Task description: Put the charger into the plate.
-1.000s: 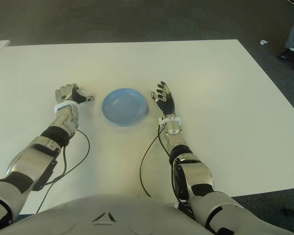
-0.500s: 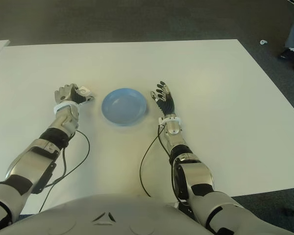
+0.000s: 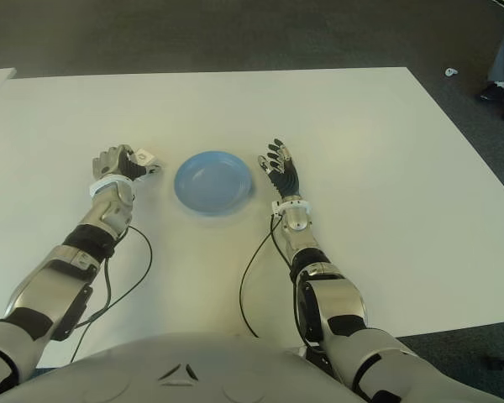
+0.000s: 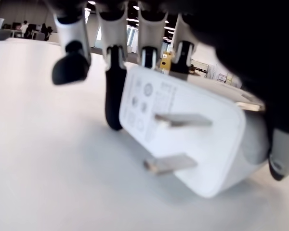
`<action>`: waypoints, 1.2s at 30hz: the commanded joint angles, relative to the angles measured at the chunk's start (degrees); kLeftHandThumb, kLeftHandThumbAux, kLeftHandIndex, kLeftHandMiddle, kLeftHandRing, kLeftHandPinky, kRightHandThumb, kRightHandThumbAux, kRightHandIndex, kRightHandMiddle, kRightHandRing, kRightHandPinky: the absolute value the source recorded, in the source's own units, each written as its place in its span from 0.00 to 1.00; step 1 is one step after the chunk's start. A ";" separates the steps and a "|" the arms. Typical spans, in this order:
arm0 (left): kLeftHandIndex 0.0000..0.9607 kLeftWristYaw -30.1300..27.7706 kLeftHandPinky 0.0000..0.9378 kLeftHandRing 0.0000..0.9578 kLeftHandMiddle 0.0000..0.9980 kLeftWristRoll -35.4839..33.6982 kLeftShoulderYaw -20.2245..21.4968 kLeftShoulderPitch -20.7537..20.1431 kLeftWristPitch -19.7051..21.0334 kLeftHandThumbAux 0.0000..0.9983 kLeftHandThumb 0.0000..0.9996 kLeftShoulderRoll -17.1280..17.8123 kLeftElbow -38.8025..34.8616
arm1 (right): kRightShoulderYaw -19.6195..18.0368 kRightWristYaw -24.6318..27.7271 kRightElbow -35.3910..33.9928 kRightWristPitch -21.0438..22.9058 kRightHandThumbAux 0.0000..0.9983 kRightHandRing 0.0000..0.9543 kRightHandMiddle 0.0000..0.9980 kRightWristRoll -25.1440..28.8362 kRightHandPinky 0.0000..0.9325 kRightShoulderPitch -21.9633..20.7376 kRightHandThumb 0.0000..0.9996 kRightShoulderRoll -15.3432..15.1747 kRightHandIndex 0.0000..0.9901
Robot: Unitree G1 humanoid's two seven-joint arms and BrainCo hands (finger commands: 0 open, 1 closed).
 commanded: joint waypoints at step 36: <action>0.46 -14.67 0.89 0.88 0.84 7.30 -6.13 10.94 5.94 0.70 0.75 -2.58 -43.01 | -0.32 1.44 5.46 7.04 0.55 0.19 0.18 0.72 0.18 6.28 0.00 1.66 0.07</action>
